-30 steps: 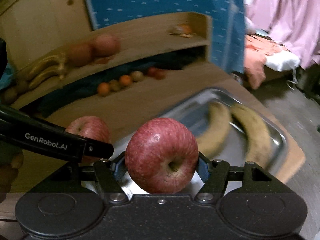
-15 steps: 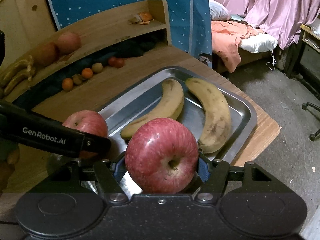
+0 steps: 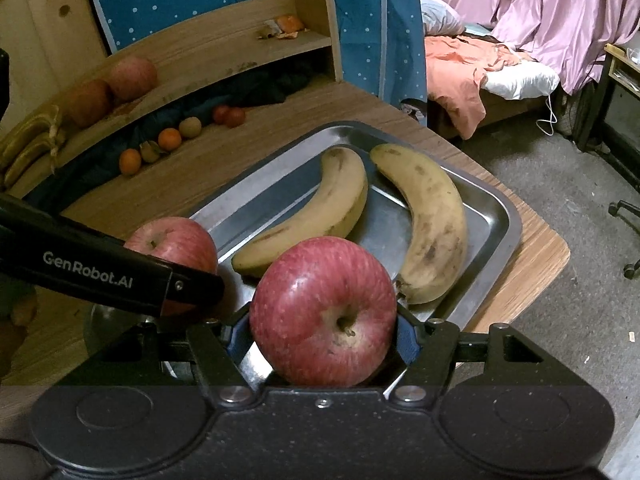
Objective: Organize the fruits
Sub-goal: 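Carry both red apples over the metal tray beside the bananas, then lower both apples into the tray and open both tools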
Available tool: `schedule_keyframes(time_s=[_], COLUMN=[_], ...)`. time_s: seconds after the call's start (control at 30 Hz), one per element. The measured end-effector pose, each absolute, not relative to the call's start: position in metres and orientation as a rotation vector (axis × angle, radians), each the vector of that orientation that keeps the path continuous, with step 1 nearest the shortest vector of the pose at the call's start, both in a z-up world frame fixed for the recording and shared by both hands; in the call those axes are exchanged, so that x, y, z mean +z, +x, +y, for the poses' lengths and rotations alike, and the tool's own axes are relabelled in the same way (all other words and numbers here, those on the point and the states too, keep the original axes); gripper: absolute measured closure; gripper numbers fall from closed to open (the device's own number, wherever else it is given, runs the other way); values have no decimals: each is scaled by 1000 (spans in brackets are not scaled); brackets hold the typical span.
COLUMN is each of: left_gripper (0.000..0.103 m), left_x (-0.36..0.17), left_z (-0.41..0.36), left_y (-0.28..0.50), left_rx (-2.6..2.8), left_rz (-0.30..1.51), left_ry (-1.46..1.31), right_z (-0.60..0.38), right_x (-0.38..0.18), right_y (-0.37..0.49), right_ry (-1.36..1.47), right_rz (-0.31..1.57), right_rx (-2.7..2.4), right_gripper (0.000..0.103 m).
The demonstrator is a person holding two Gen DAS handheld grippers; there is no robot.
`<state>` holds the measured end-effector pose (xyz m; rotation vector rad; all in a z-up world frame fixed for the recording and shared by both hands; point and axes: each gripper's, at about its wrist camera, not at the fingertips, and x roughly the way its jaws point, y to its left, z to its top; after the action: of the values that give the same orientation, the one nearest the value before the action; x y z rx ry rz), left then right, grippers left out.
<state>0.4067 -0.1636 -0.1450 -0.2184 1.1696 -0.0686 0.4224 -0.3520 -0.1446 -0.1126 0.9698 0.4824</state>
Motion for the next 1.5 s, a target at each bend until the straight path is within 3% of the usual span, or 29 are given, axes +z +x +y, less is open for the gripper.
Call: schedule_keyframes(time_s=[0.33, 0.43, 0.87, 1.03, 1.5], left_gripper=[29, 24, 10, 1, 0], left_x=[-145, -142, -113, -100, -96], left_z=[-165, -166, -150, -135, -81], left_y=[407, 406, 382, 364, 298], left_rx=[-76, -79, -67, -37, 50], left_rz=[1179, 1169, 1089, 1054, 1057], left_ry=[-202, -182, -154, -159, -160], right_z=[-348, -345, -340, -339, -317], right_x=[-146, -145, -122, -107, -86], right_y=[419, 416, 391, 371, 305], right_ry=[-129, -144, -155, -151, -209], right_rz=[958, 949, 901, 877, 908], right_rx=[473, 475, 427, 399, 342], right_gripper=[33, 31, 15, 2, 1])
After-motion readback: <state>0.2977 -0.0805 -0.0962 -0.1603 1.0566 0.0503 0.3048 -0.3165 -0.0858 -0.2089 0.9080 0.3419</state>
